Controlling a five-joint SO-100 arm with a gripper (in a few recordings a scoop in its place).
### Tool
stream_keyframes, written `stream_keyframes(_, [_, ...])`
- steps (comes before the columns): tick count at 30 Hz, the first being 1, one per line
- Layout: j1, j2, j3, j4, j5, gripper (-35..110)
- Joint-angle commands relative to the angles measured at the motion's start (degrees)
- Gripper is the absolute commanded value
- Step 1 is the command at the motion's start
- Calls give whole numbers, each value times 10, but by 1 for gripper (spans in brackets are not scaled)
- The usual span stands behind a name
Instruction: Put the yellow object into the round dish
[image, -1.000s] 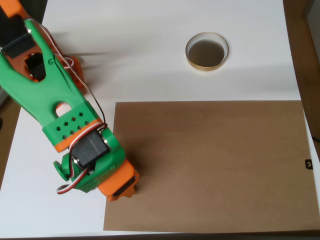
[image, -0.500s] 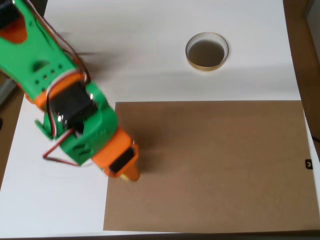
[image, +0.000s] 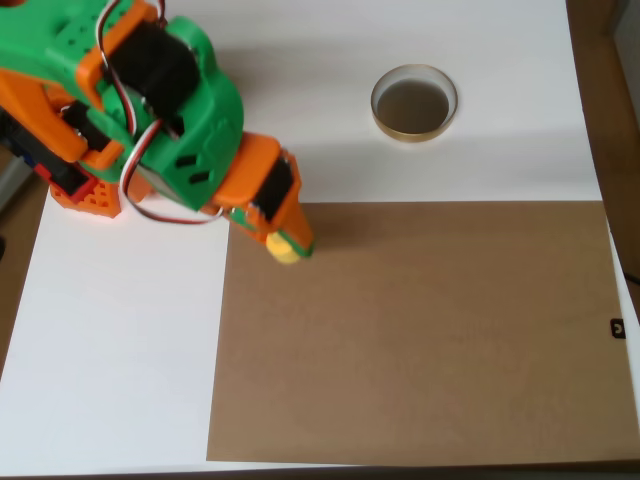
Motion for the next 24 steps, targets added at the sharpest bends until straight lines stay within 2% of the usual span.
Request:
stream_keyframes(1, [-54,60,17,6,-24,0])
stream_keyframes(17, [-329,-9,11,18,-48,0])
stream_keyframes(24, [-392,-89,-71,43,-55,0])
